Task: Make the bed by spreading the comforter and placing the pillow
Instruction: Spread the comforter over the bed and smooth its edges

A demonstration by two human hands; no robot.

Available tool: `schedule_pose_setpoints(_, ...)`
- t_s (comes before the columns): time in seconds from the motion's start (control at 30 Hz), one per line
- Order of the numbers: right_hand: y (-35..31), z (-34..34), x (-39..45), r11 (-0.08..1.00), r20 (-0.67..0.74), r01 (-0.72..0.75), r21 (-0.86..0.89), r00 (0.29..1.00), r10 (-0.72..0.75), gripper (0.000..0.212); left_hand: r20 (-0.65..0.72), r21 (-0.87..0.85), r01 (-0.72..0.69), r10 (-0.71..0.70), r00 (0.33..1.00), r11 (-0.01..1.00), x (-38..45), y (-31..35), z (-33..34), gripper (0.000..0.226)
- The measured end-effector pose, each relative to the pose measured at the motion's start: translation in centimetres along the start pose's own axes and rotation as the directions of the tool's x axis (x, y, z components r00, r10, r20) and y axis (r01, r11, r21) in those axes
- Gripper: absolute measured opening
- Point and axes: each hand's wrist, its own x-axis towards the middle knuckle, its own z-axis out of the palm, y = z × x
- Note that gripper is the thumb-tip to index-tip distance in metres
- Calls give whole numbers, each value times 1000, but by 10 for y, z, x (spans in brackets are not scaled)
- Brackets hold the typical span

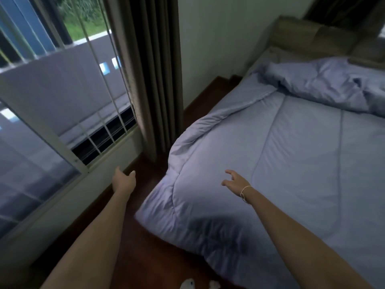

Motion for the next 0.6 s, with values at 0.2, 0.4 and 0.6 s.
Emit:
schedule_pose_setpoints(0.2, 3, -36, 19, 1000, -49, -6, -1, 999, 6, 62, 93, 46, -149, 145, 985, 988, 1, 47, 29, 66)
schedule_pose_setpoints(0.4, -24, -32, 54, 994, -229, 95, 60, 970, -79, 59, 208, 281, -576, 538, 817, 767, 10, 82, 52, 59)
schedule_pose_setpoints(0.6, -74, -14, 117, 987, -291, 161, 27, 945, -147, 69, 342, 394, -701, 613, 712, 595, 86, 115, 66, 59)
